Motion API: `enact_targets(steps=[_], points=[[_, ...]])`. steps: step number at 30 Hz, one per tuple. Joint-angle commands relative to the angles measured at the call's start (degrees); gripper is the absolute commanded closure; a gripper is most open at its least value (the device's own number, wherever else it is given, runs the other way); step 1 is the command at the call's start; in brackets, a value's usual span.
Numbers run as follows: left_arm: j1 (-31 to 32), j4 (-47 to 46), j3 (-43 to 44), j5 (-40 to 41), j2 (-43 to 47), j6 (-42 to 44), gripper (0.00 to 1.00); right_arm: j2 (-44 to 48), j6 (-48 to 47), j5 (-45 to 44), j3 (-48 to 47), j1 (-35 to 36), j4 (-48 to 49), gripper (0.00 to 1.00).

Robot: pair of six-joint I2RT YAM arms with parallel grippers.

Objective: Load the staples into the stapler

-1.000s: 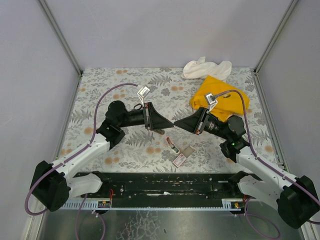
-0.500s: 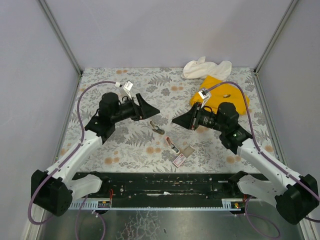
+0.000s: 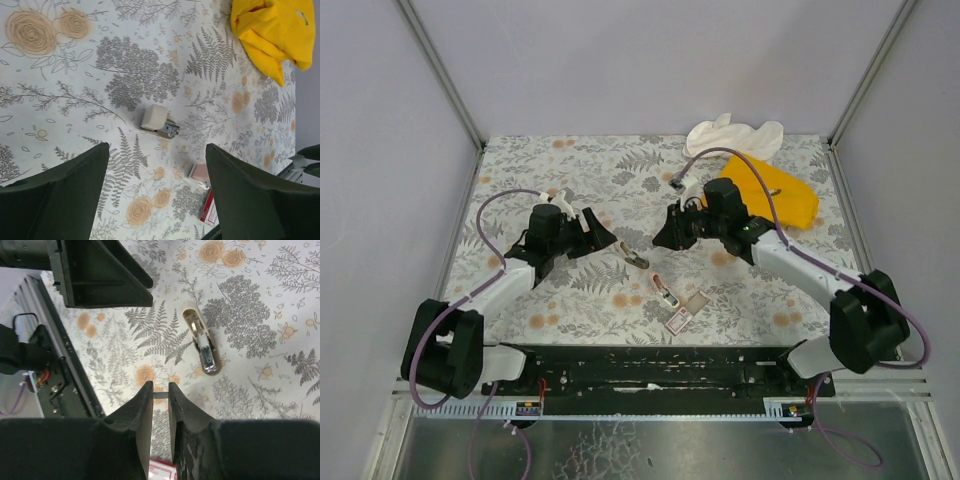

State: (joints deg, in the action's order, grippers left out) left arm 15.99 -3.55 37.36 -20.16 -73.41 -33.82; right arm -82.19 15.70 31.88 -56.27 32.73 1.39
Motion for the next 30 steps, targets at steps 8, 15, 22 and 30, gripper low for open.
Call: enact_targets(steps=[8,15,22,30], points=[[-1.0,-18.0,-4.2,-1.0,-6.5,-0.9,0.22,-17.8,-16.1,-5.5,-16.5,4.3,-8.6,0.77],[-1.0,-15.9,-2.4,0.0,-9.0,-1.2,0.24,-24.3,-20.4,-8.4,-21.5,6.5,-12.0,0.77],[-1.0,-10.9,0.3,1.0,-11.0,-0.7,0.26,-28.3,-23.8,-11.8,-24.4,8.8,-15.5,0.77],[-0.9,-10.3,0.9,0.9,-11.7,-0.8,0.27,-30.0,-25.1,-13.5,-25.5,9.5,-16.5,0.77]])
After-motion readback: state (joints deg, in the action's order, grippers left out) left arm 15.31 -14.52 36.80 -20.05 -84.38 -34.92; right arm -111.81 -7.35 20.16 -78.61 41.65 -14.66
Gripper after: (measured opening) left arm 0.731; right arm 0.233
